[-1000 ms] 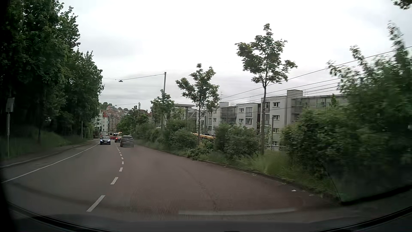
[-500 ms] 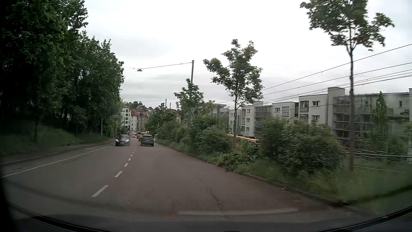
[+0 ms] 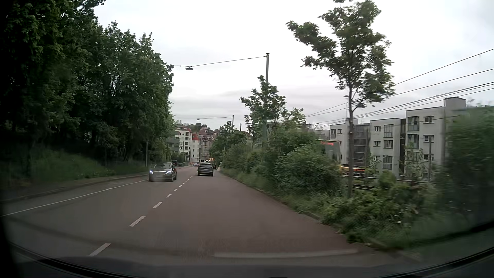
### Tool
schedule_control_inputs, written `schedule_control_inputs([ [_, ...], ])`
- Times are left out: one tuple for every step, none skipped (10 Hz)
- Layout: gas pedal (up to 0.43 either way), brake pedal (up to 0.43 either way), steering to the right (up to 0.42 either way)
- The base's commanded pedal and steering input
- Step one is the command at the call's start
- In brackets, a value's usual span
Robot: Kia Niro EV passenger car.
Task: Follow the waypoints while adhering to traffic rules and regulations
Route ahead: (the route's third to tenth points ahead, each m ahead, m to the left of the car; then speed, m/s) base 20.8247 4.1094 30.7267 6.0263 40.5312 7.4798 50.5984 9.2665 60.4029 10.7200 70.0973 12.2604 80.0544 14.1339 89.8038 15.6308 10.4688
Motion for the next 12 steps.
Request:
schedule_control_inputs([
  [0.000,0.000,-0.092],
  [0.000,0.000,-0.085],
  [0.000,0.000,-0.079],
  [0.000,0.000,-0.071],
  [0.000,0.000,-0.061],
  [0.000,0.000,-0.052],
  [0.000,0.000,-0.044],
  [0.000,0.000,-0.034],
  [0.000,0.000,-0.023],
  [0.000,0.000,-0.018],
  [0.000,0.000,-0.011],
  [0.000,0.000,-0.006],
])
